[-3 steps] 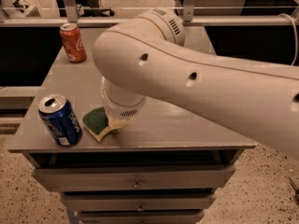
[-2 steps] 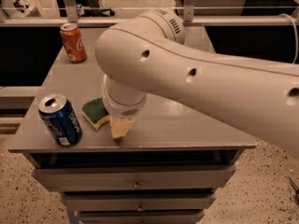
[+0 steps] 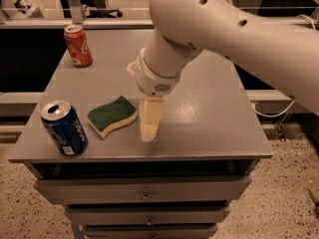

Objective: Move sponge near pepsi can

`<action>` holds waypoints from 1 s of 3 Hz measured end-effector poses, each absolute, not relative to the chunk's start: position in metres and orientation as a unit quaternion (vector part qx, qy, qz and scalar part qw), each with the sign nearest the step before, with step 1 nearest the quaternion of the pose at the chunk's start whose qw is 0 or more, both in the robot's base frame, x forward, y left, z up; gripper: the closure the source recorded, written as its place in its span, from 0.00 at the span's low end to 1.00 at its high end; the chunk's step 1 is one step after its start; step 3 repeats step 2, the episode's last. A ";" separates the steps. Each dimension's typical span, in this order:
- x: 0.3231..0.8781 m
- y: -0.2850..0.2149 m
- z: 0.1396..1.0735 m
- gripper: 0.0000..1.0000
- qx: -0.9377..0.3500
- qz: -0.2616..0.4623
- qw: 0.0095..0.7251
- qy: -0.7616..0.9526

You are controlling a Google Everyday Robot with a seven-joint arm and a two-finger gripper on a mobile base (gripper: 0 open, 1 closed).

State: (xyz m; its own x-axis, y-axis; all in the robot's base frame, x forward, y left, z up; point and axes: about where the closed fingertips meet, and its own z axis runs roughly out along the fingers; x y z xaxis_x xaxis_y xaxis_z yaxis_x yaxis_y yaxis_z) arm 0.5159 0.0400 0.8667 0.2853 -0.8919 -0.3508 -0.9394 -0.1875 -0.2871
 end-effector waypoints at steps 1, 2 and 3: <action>0.541 0.016 0.888 0.00 -0.758 0.088 0.232 0.604; 0.559 -0.008 0.916 0.00 -0.743 0.095 0.251 0.614; 0.559 -0.008 0.916 0.00 -0.743 0.095 0.251 0.614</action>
Offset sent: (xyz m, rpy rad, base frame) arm 0.0666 -0.0817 0.0857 0.1498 0.0378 -0.0896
